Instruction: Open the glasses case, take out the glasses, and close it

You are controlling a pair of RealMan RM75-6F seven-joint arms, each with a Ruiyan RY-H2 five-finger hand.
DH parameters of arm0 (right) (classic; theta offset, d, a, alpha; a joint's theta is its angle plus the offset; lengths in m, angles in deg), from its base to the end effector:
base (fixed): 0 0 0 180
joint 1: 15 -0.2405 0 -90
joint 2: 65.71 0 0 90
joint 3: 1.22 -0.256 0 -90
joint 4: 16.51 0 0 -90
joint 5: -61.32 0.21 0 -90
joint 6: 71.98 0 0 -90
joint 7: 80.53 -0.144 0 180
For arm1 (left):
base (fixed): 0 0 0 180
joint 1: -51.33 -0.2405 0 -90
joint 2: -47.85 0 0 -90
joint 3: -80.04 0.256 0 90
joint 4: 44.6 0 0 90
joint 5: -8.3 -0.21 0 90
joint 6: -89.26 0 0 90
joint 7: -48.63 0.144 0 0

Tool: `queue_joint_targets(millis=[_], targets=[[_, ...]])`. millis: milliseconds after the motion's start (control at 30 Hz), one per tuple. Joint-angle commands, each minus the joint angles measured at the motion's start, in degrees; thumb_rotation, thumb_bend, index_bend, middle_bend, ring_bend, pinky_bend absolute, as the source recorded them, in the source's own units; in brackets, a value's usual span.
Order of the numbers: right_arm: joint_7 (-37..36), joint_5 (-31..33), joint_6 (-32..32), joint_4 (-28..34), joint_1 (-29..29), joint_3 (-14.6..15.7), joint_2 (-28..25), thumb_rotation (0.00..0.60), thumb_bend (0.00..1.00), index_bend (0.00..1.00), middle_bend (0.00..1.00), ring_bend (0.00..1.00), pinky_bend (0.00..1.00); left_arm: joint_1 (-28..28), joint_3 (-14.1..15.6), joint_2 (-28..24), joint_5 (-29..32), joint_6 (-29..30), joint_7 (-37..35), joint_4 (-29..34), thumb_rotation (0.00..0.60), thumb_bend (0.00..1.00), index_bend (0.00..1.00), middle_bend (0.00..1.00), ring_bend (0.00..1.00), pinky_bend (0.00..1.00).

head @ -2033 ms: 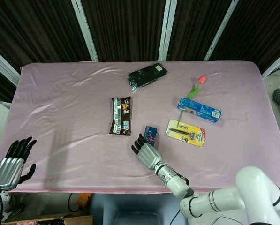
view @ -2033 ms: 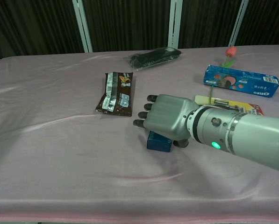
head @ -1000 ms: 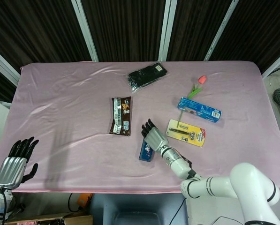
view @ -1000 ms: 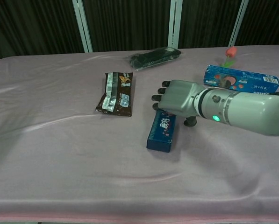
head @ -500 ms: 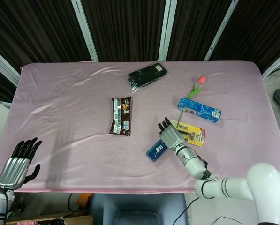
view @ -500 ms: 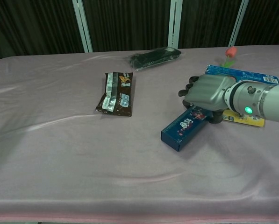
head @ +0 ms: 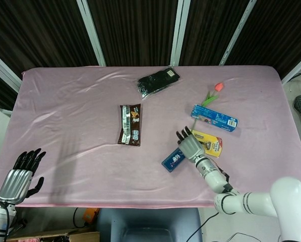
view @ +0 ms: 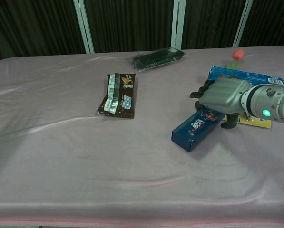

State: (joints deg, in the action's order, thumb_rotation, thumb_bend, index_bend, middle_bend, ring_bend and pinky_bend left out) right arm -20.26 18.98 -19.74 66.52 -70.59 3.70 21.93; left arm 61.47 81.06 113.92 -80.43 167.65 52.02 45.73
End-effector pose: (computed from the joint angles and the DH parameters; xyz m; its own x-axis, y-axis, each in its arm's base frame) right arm -0.1761 -0.3489 -0.0351 0.9553 -0.1500 0.2546 -0.2950 -0.5327 0.7932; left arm -0.3043 0.1933 0.1243 0.4718 0.1386 0.8707 0.8792 -0.1478 -0.4529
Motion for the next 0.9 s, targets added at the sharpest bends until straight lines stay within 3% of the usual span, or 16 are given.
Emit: queue_joint_targets(millis=[33,233,400,600,900], targets=[[-3.3,-3.8,0.79,4.08,1.42,0.42,-3.02,0.6,0.42,0.12,0.1,0.08,0.0,-0.02,-0.06,0.08,0.12,0.03,0.09,0.01,0.6,0.42,0.0,0.0,0.0,0.0],[-9.17,-11.61,2.29,8.58,3.85,1.48,-7.01,0.6,0.42,0.12,0.09,0.08,0.0,-0.24,-0.08,0.01,0.21,0.43,0.29,0.31,0.6,0.42,0.0,0.0,0.0,0.0],[-16.34,-21.15,4.36,8.1,6.61,2.49,-9.17,0.6,0.42,0.21,0.09,0.08,0.0,-0.3,-0.05,0.0,0.04,0.63,0.23,0.24,0.6,0.42,0.0,0.0,0.0,0.0],[-26.68,-30.2,4.5,2.2,8.65,2.55,-8.13,0.6,0.42,0.35,0.11,0.08,0.0,0.01,0.26,-0.14,-0.24,-0.1,0.23,0.33,0.6,0.42,0.0,0.0,0.0,0.0],[-37.77,-37.89,3.87,-7.38,10.48,2.25,-4.57,0.6,0.42,0.43,0.18,0.12,0.0,0.02,0.19,-0.27,0.0,-0.13,0.02,0.46,0.6,0.42,0.0,0.0,0.0,0.0]])
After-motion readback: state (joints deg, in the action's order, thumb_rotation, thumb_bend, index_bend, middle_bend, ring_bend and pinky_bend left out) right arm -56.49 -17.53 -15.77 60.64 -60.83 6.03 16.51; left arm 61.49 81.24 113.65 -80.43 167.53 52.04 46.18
